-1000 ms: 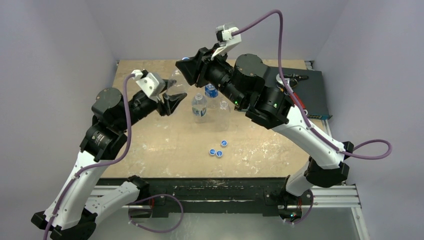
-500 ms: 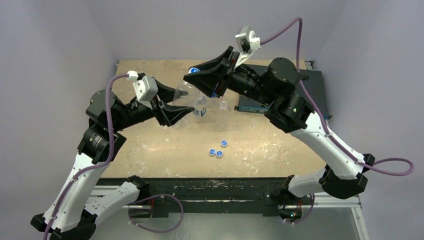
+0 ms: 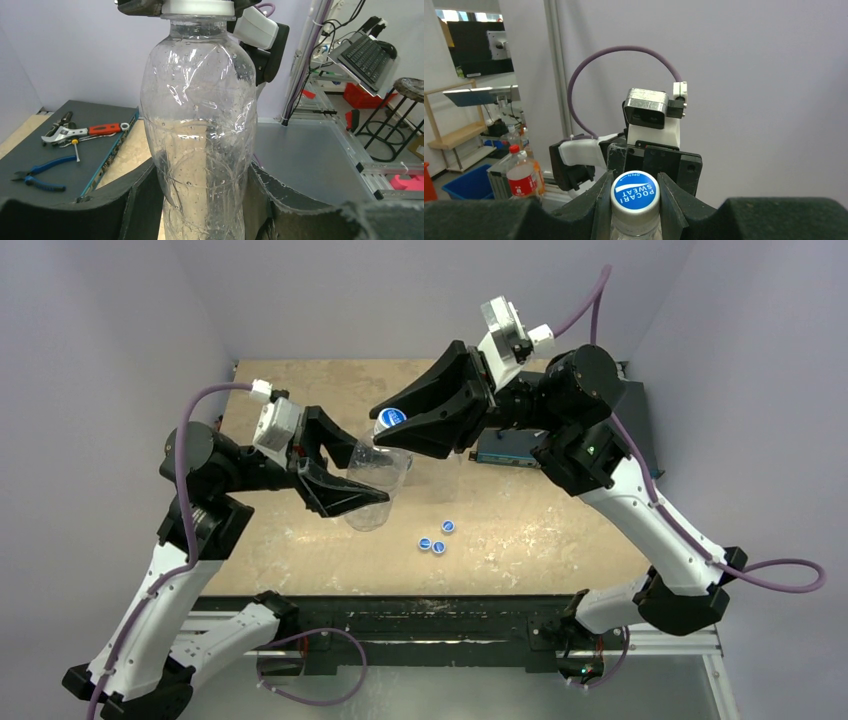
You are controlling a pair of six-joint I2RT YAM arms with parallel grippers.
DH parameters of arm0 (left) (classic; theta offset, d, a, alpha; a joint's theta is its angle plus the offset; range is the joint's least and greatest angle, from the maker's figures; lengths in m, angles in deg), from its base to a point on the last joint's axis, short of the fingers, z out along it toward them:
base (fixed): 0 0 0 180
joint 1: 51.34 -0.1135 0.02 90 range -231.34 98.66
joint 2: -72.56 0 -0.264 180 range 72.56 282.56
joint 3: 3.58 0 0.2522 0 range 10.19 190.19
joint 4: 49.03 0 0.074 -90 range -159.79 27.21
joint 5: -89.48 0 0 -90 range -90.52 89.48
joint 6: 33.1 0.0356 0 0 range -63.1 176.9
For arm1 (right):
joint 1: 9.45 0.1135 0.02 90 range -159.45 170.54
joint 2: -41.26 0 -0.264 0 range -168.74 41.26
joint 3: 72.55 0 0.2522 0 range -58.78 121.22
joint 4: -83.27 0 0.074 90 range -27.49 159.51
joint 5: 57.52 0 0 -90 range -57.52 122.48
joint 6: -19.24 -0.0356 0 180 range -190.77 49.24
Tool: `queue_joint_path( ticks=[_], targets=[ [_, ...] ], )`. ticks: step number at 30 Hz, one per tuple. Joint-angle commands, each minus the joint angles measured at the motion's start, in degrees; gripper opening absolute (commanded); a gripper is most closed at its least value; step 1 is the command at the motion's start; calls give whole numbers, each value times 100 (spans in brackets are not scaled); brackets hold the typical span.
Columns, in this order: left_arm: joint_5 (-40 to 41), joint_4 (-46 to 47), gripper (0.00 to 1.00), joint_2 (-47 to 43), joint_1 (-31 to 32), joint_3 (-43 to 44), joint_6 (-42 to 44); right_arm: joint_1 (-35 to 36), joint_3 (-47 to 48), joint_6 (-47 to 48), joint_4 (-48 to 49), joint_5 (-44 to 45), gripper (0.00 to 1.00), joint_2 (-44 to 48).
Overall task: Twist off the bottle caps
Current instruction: Unscrew the bottle cap from the plastic bottle.
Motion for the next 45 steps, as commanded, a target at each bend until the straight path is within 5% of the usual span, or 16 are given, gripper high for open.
queue_joint_path(
  ticks=[1, 5, 8, 13, 23, 37, 45],
  targets=[
    [-211, 533, 2, -1, 35, 268, -200, -44, 112, 170, -546, -446, 0, -121],
    [181, -32, 1, -48, 32, 334, 385, -57, 419, 551, -1342, 1273, 49, -35],
    [720, -394, 1, -109, 37, 343, 959, -23, 319, 616, -1391, 2650, 76, 197],
    [1775, -1044, 1, -112, 38, 341, 2065, 577, 331, 856, -1514, 4115, 99, 354],
    [3255, -1328, 1, -44, 38, 237, 2963, 1687, 1853, 970, -2521, 7434, 93, -807],
    [3385, -1251, 1, -80, 33, 93, 2898, 1709, 1853, 774, -2103, 7367, 49, -926],
    [3276, -1263, 1, -111, 32, 93, 2827, 1705, 1766, 717, -2116, 7122, 5, -935]
  ],
)
